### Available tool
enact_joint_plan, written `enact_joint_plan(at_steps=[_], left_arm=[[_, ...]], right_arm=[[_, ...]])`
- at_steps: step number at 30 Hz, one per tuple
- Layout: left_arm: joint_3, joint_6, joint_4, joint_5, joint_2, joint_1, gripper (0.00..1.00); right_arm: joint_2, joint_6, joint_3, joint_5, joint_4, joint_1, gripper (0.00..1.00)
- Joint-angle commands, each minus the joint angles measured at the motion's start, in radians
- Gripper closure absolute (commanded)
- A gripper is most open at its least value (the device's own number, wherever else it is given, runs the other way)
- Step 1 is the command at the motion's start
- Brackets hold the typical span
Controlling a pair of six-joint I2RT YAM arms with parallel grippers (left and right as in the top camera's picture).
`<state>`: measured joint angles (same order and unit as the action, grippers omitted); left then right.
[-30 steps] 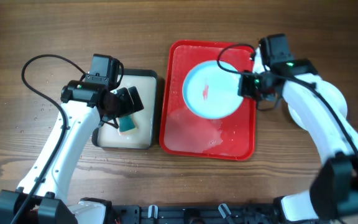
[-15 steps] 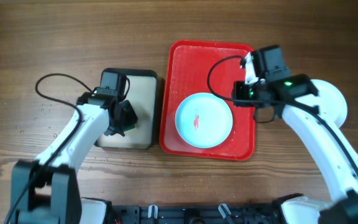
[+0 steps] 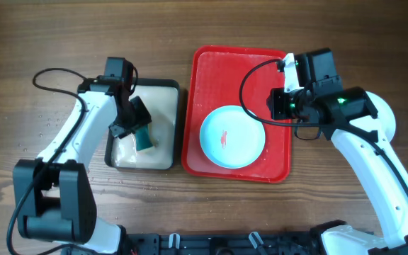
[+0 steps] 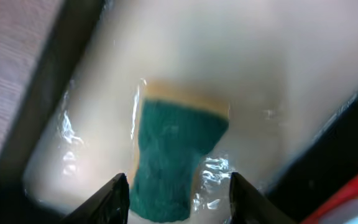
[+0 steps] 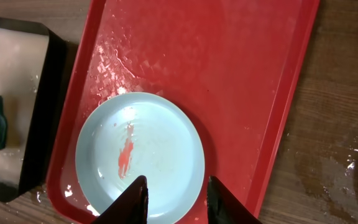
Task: Clean dirty plates on tray and stack at the side
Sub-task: 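Grasp the sponge with the left gripper and scrub the light-blue plate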
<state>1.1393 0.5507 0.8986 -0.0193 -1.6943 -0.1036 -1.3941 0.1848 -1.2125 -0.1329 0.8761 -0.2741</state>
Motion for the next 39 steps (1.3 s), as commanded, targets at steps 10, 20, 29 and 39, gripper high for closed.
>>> enact_joint_plan(at_steps=[10, 20, 29, 39], left_arm=[[-0.031, -0.027, -0.061, 0.009, -0.022, 0.005, 0.28], [-0.199, -0.018, -0.099, 0.005, -0.004, -0.061, 0.7], [0.011, -0.082, 0.036, -0.013, 0.013, -0.077, 0.96], [0.286, -0.041, -0.027, -0.207, -0.061, -0.36, 0.96]], right_arm=[[-0.01, 0.002, -0.004, 0.011, 0.012, 0.0, 0.69], [-0.016, 0.134, 0.04, 0.156, 0.053, 0.001, 0.62], [-0.174, 0.129, 0.043, 0.034, -0.001, 0.021, 0.63], [-0.485, -0.055, 0.043, -0.181, -0.053, 0.077, 0.67]])
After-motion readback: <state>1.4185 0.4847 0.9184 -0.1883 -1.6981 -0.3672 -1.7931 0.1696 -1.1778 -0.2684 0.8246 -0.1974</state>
